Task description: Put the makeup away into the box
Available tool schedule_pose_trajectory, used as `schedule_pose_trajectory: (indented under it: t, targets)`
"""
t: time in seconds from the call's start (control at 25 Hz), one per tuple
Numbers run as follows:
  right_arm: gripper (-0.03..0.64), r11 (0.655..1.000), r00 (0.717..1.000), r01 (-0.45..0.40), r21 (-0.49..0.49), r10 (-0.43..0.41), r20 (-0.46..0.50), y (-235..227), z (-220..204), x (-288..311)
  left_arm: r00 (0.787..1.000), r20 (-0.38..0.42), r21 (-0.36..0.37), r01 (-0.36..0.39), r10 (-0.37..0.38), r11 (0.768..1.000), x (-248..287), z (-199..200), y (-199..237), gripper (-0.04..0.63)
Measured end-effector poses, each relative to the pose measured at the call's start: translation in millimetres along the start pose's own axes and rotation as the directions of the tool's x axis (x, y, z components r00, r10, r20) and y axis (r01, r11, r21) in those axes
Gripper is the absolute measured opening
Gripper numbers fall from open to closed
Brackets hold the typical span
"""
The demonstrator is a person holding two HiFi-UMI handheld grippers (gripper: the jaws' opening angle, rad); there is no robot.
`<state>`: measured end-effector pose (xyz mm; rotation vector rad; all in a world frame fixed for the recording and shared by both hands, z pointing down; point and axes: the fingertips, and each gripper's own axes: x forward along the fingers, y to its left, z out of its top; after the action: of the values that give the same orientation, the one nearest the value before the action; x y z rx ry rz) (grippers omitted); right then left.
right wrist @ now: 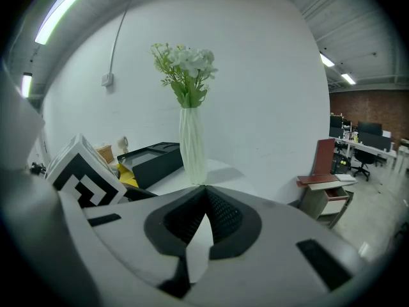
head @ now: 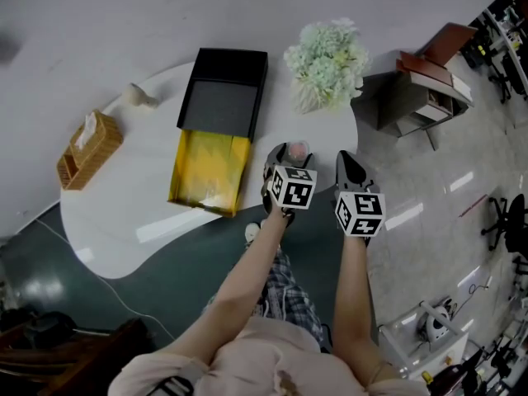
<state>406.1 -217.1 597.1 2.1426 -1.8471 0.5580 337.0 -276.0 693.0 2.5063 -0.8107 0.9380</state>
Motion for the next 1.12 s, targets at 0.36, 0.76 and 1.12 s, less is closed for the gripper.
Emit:
schedule_pose_trajectory:
  t: [0.36, 0.76, 1.12]
  targets:
    - [0.015, 1.0, 1.0, 0.014, -0.001, -0.014, -0.009, -1.7, -2.3, -1.5, 1.0, 0.005, 0.051, -0.006, 0.006, 0.999, -4.1, 1.9, 1.5, 0.243]
    - [0.015, 1.0, 0.999, -0.029, 0.0, 0.029, 0.02, 32.0, 21.5, 0.5, 0.984, 0.181, 0.041, -0.004, -0.004, 0.999, -87.4, 45.4, 19.8, 0.242]
    - [0.015, 0.975, 0.975, -0.21, -0.077, 0.215, 0.06, 134.2, 70.0, 33.5, 0.955, 0.241, -0.086, -0.155, 0.171, 0.984, -161.1, 53.3, 121.8, 0.242]
